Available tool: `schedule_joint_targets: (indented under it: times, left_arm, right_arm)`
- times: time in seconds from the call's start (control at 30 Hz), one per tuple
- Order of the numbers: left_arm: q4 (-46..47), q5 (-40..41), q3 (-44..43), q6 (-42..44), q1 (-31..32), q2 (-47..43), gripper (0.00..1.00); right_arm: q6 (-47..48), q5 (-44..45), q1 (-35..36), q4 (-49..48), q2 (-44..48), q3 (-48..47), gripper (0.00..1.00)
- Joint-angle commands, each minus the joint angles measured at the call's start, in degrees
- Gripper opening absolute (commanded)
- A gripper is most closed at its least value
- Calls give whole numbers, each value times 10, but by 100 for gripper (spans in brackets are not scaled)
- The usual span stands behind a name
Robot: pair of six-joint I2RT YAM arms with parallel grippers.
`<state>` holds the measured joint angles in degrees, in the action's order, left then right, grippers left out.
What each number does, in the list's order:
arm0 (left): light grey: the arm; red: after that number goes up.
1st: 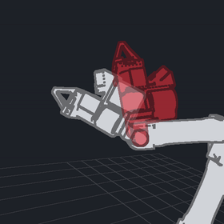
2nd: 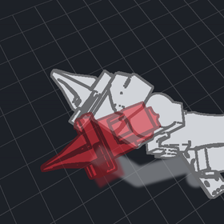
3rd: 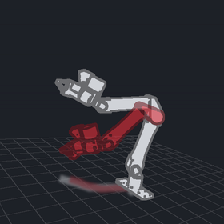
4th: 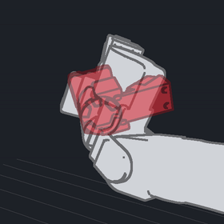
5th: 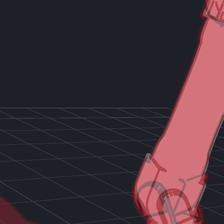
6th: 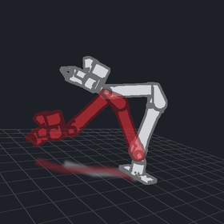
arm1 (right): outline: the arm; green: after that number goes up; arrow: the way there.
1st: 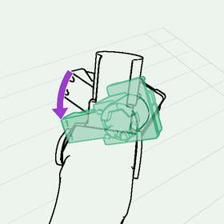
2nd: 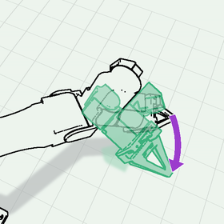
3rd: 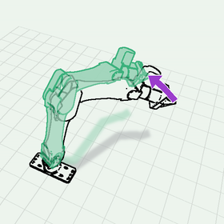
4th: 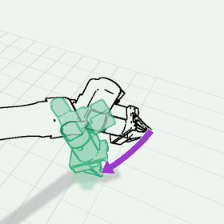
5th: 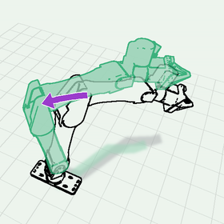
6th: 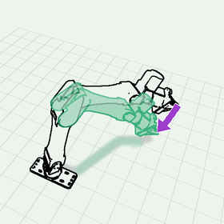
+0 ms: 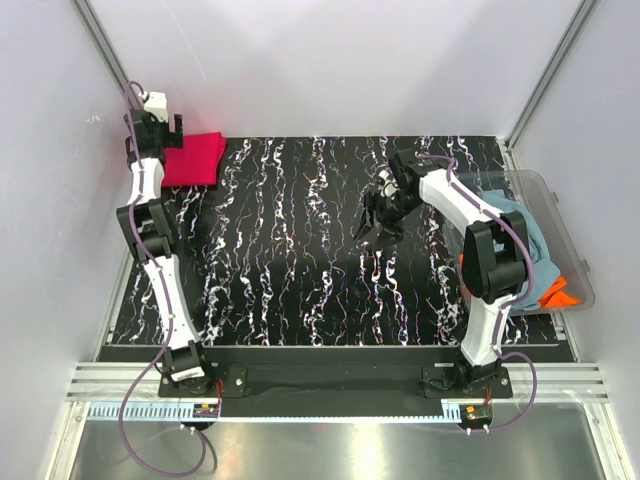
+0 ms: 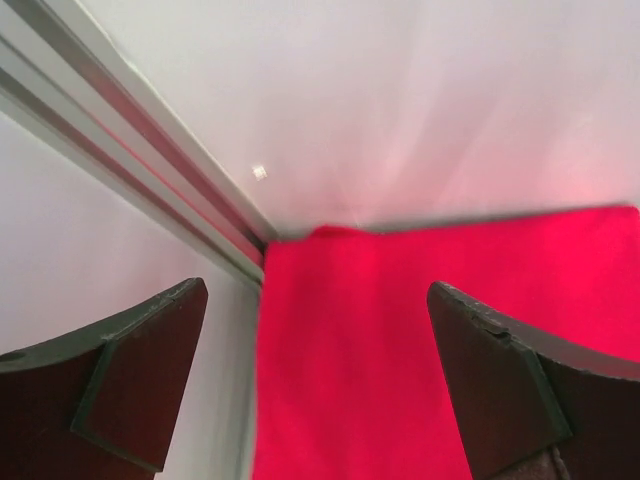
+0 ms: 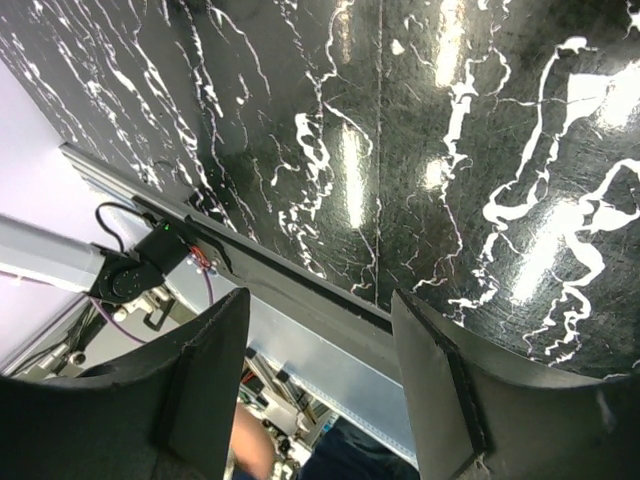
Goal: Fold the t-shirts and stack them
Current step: Reset both grippers
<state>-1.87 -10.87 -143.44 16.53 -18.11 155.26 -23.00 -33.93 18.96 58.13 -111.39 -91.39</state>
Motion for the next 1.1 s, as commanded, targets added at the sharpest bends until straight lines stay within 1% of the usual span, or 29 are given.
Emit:
schedule_joint_targets:
  times: [0.0, 0.03, 0.07, 0.1, 0.13, 0.17, 0.2, 0.23, 0.27, 0.3, 0.33, 0.4, 0.43, 0.47, 0.5, 0.53, 0.57, 0.6, 0.63, 0.67, 0.73, 0.77, 0.8, 0.83, 0.87, 0.9, 0.97, 1.03, 1.07]
  left_arm:
    - [-30, 46, 39, -39, 34, -142, 99]
    - [-1, 37, 190, -70, 41, -194, 99]
    - [57, 16, 297, -152, 55, -252, 99]
    - [185, -20, 402, -199, 63, -379, 99]
    - [232, -29, 569, -244, 88, -429, 99]
    - [259, -38, 632, -313, 104, -482, 99]
    - [260, -48, 684, -335, 123, -526, 99]
    - [254, -48, 770, -351, 171, -610, 99]
    - [249, -51, 810, -380, 196, -649, 99]
    - [249, -65, 848, -402, 220, -685, 99]
    - [255, -82, 910, -423, 265, -750, 99]
    - [226, -110, 960, -483, 303, -814, 99]
    - [235, -123, 1021, -507, 334, -844, 99]
    - [242, -130, 1053, -559, 345, -914, 99]
    - [252, -125, 1086, -585, 358, -951, 99]
    - [263, -126, 1151, -608, 375, -989, 99]
    - [267, -131, 1177, -648, 378, -1072, 99]
    - [249, -140, 1201, -664, 379, -1110, 99]
    - [238, -144, 1241, -678, 379, -1159, 99]
    - [211, -150, 1261, -698, 379, -1246, 99]
    - [169, -139, 1306, -722, 379, -1348, 99]
    - [159, -138, 1323, -757, 379, -1392, 99]
    - [134, -136, 1340, -779, 378, -1487, 99]
    - [121, -136, 1369, -802, 378, -1529, 99]
    - [104, -139, 1385, -858, 378, -1583, 99]
    - [99, -146, 1416, -888, 378, -1649, 99]
    - [172, -211, 1427, -935, 379, -1613, 99]
    - [205, -216, 1433, -947, 379, -1613, 99]
    - [290, -210, 1458, -998, 379, -1620, 99]
  right_arm:
    - [-13, 16, 7, -20, 49, 25, 66]
    - [-17, 25, 6, -28, 82, 34, 66]
    - [-20, 34, 6, -49, 102, 55, 66]
    - [-25, 52, 5, -62, 124, 67, 67]
    - [-29, 58, 2, -74, 168, 81, 68]
    - [-37, 63, -5, -85, 193, 96, 69]
    - [-58, 60, -10, -114, 243, 136, 69]
    - [-72, 57, -15, -132, 272, 159, 69]
    - [-88, 55, -23, -151, 302, 187, 70]
    - [-119, 48, -27, -192, 333, 244, 70]
    - [-135, 48, -30, -209, 394, 271, 70]
    - [-165, 50, -38, -248, 480, 343, 72]
    - [-174, 55, -38, -254, 506, 364, 75]
    - [-184, 62, -38, -267, 532, 406, 77]
    - [-207, 69, -41, -274, 583, 426, 79]
    - [-221, 73, -40, -281, 607, 448, 80]
    - [-239, 81, -41, -295, 633, 489, 94]
    - [-277, 92, -44, -301, 680, 509, 100]
    - [-297, 96, -45, -310, 706, 527, 100]
    - [-316, 98, -45, -328, 729, 561, 100]
    - [-363, 99, -46, -340, 796, 592, 100]
    - [-381, 101, -45, -348, 817, 626, 100]
    - [-412, 102, -45, -348, 858, 644, 100]
    - [-428, 102, -45, -348, 878, 661, 100]
    - [-440, 101, -45, -350, 900, 692, 100]
    - [-463, 100, -45, -350, 941, 706, 100]
    - [-497, 99, -45, -349, 1005, 743, 100]
    - [-516, 92, -45, -347, 1047, 765, 99]
    - [-540, 84, -45, -347, 1068, 790, 100]
